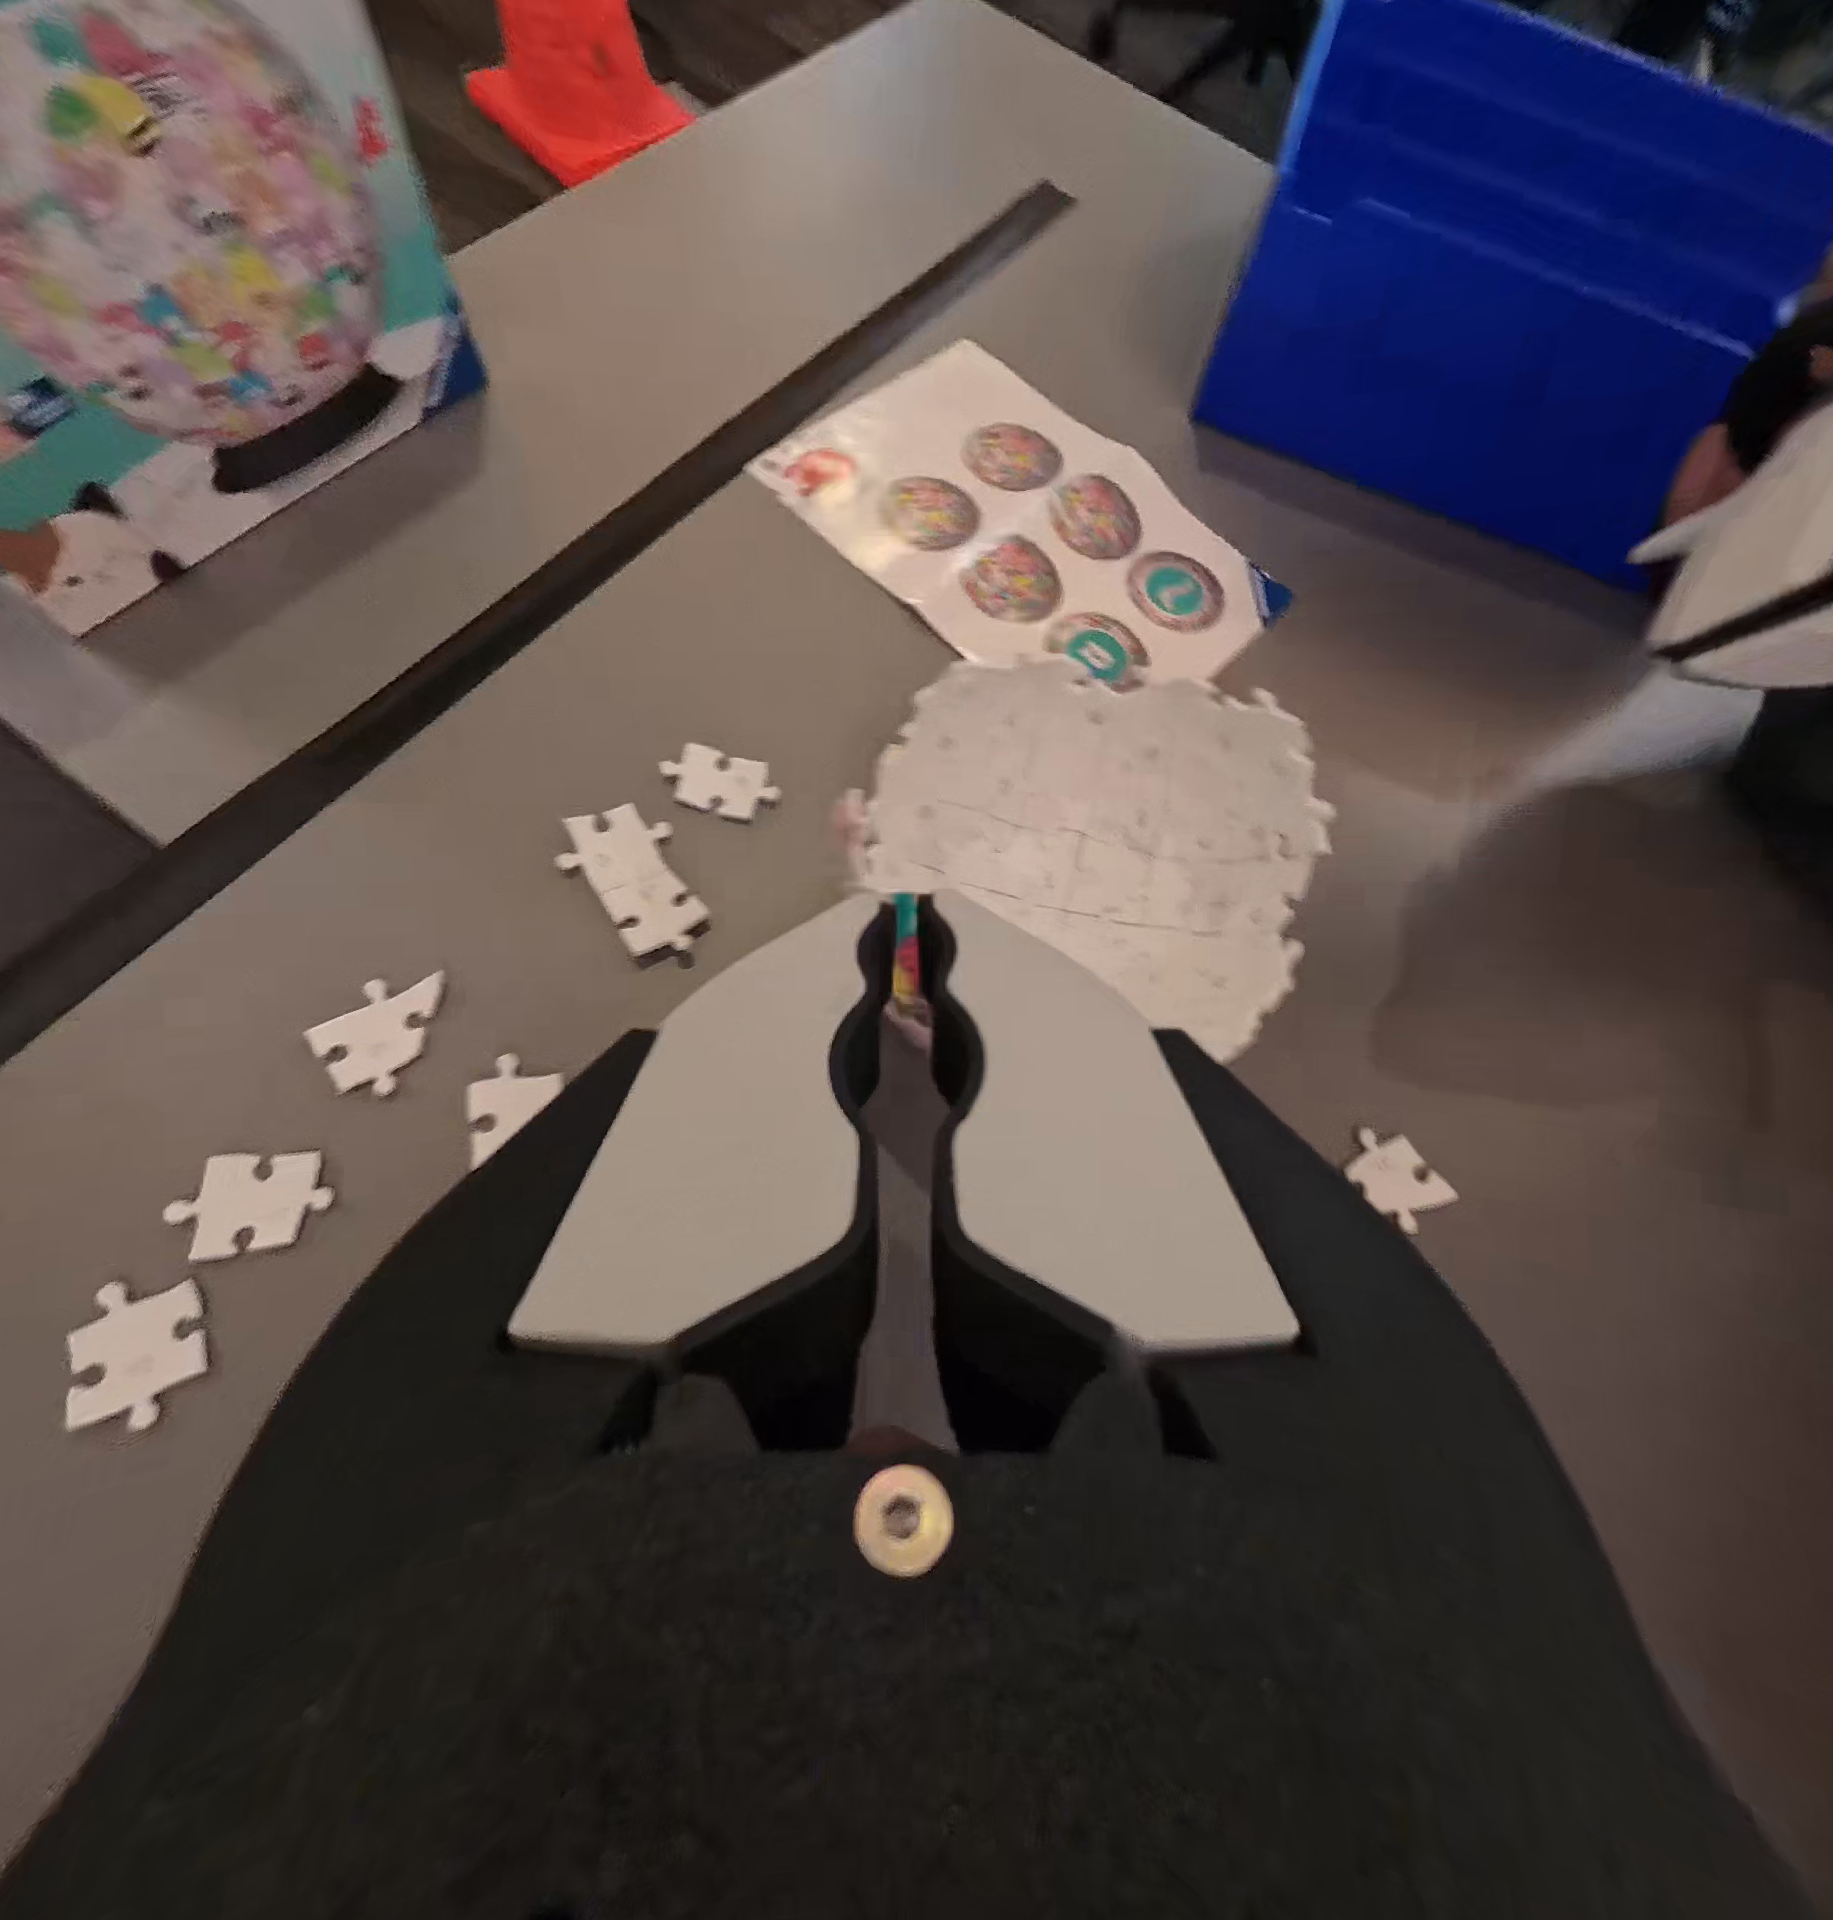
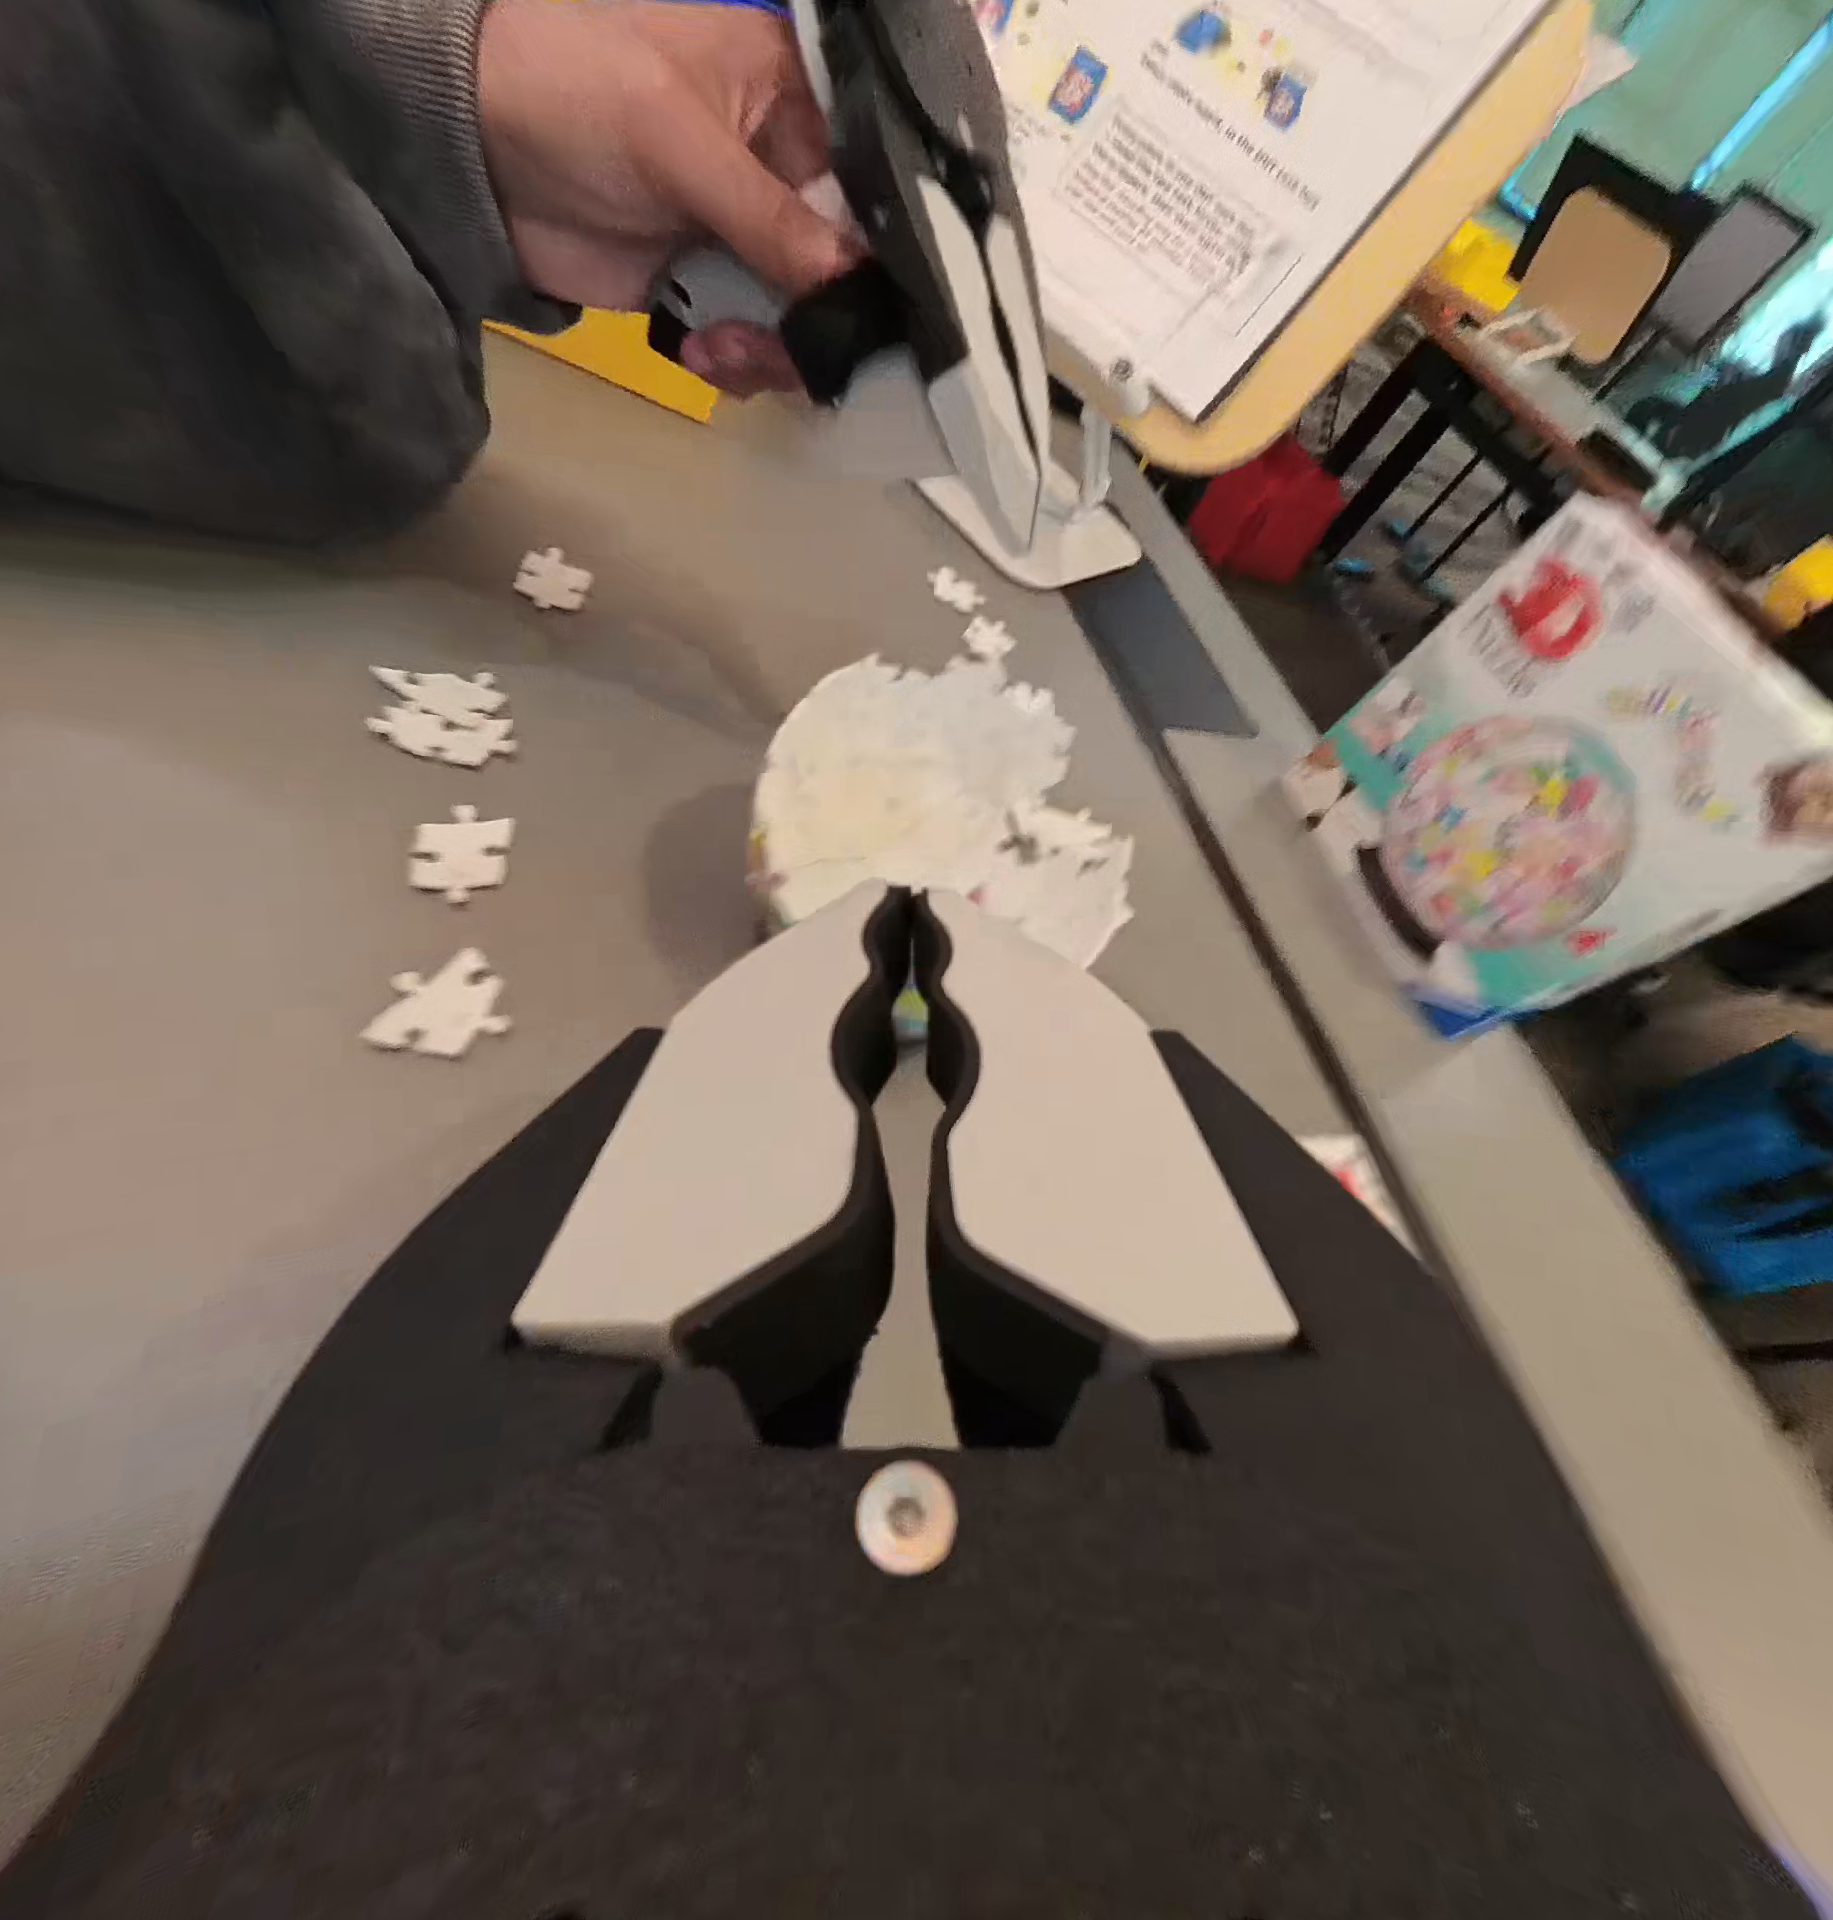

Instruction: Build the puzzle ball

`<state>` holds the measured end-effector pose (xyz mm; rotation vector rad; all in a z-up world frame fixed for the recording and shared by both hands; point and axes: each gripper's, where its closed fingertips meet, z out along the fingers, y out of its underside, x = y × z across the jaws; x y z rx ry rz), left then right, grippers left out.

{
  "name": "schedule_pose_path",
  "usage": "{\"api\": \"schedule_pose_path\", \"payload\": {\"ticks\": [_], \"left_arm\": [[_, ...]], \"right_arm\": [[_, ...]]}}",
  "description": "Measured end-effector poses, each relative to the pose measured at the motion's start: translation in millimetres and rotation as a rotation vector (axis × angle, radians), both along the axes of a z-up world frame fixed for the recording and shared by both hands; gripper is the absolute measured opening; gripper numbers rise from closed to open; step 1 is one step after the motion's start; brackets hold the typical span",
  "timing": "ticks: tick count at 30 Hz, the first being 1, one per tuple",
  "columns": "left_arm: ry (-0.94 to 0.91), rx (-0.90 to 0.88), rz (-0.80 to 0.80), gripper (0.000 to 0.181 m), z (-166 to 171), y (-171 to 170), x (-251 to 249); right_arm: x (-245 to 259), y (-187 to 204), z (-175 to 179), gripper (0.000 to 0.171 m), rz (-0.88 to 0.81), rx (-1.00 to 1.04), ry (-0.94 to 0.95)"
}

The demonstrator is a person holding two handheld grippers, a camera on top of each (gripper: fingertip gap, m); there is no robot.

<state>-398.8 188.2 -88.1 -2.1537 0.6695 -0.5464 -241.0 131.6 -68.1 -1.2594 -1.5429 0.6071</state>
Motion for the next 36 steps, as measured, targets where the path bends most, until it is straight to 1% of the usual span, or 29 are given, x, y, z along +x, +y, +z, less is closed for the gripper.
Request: {"api": "schedule_pose_path", "payload": {"ticks": [1, 3, 5, 6, 7, 9, 11, 14, 17, 18, 21, 25, 28, 31, 36], "left_arm": [[-0.017, -0.029, 0.027, 0.000, -5.1, 9.3, -8.0], [-0.023, -0.105, 0.053, 0.000, -26.9, 25.1, -18.3], [-0.026, -0.184, 0.012, 0.000, -51.4, 33.4, -14.8], [-0.023, -0.205, -0.010, 0.000, -61.4, 37.8, -11.8], [-0.022, -0.219, -0.033, 0.000, -69.6, 42.2, -8.1], [-0.043, -0.246, -0.090, 0.000, -81.2, 49.0, 1.6], [-0.069, -0.285, -0.154, 0.000, -89.7, 51.3, 12.2], [-0.039, -0.296, -0.213, 0.000, -99.5, 54.0, 19.3], [-0.054, -0.301, -0.233, 0.000, -99.6, 56.0, 20.3], [-0.052, -0.307, -0.235, 0.000, -99.2, 55.9, 18.8], [-0.051, -0.291, -0.243, 0.000, -94.8, 55.0, 14.9], [-0.014, -0.280, -0.263, 0.000, -96.5, 49.9, 13.0], [-0.011, -0.270, -0.248, 0.000, -96.3, 53.8, 11.0], [-0.051, -0.260, -0.238, 0.000, -89.9, 57.7, 11.1], [-0.051, -0.230, -0.250, 0.000, -86.3, 57.9, 15.1]], "right_arm": [[-10.2, 6.4, 10.3, 0.000, 0.027, 0.044, -0.021], [-34.5, 19.7, 24.2, 0.000, 0.100, 0.123, -0.105], [-59.9, 44.6, 30.3, 0.000, 0.148, 0.241, -0.202], [-72.3, 56.7, 24.7, 0.000, 0.188, 0.258, -0.262], [-83.7, 62.0, 12.5, 0.000, 0.258, 0.221, -0.328], [-102.1, 61.1, -13.2, 0.000, 0.384, 0.150, -0.430], [-109.7, 62.0, -39.5, 0.000, 0.433, 0.180, -0.541], [-113.7, 64.7, -67.0, 0.000, 0.437, 0.240, -0.647], [-121.9, 68.2, -79.1, 0.000, 0.426, 0.281, -0.675], [-125.2, 73.5, -81.6, 0.000, 0.398, 0.302, -0.685], [-121.8, 84.7, -92.6, 0.000, 0.359, 0.320, -0.777], [-128.7, 85.5, -101.7, 0.000, 0.358, 0.370, -0.813], [-131.4, 89.3, -109.9, 0.000, 0.349, 0.418, -0.851], [-134.4, 87.2, -108.8, 0.000, 0.350, 0.424, -0.840], [-133.0, 90.5, -104.7, 0.000, 0.330, 0.429, -0.840]]}}
